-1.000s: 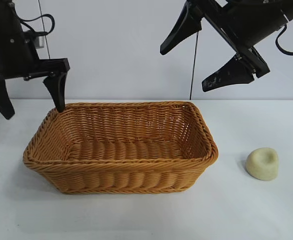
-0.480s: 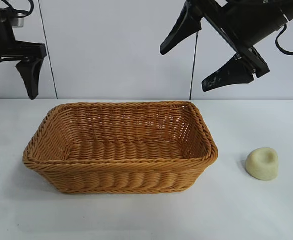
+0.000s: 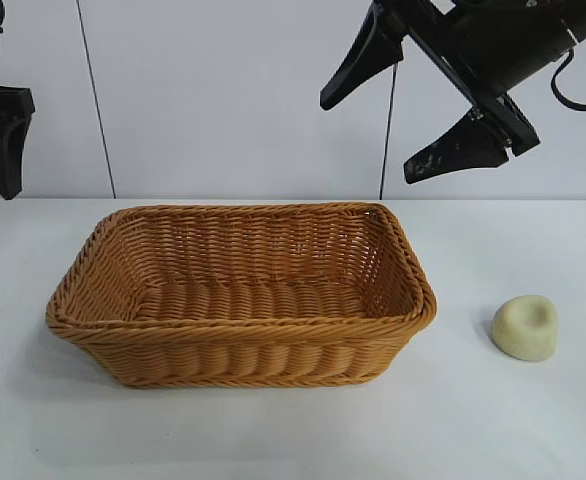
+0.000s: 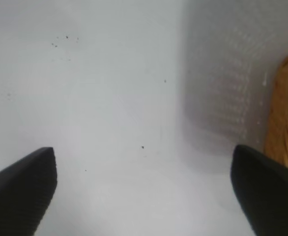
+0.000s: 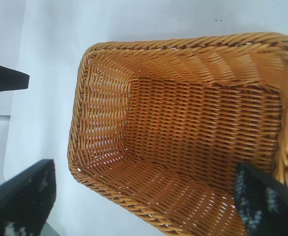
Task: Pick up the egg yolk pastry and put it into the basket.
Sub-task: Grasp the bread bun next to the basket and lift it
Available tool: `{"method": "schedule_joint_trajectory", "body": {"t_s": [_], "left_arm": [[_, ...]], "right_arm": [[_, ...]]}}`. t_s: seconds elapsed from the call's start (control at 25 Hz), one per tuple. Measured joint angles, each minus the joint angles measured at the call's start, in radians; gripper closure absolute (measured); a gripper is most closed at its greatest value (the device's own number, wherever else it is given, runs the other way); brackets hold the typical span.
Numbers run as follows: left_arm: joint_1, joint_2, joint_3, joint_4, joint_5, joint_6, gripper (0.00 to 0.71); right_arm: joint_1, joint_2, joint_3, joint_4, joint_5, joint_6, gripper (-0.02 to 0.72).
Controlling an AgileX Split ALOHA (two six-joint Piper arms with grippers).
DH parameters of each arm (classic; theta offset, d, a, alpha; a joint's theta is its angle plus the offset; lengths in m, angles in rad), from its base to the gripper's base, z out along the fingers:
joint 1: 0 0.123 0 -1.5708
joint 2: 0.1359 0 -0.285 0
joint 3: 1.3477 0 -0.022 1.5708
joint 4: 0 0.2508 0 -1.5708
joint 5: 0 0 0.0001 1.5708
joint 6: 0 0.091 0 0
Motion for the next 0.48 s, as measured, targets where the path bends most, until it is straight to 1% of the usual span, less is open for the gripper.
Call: {"method": "schedule_joint_trajectory", "body": {"t_s": [0.2, 0.32, 0.48], "left_arm": [[0.000, -0.187, 0.129, 0.013, 0.000, 0.000, 0.018], [0.000, -0.311, 0.240, 0.038, 0.001, 0.000, 0.018], [0.000, -0.501, 0.423, 0.054, 0.001, -0.008, 0.018]], "right_arm": [[0.000, 0.000, 0.000, 0.000, 0.000, 0.000, 0.006], [0.000, 0.000, 0.000, 0.000, 0.001, 0.000, 0.006], [0.000, 0.000, 0.000, 0.000, 0.003, 0.000, 0.006]]}}
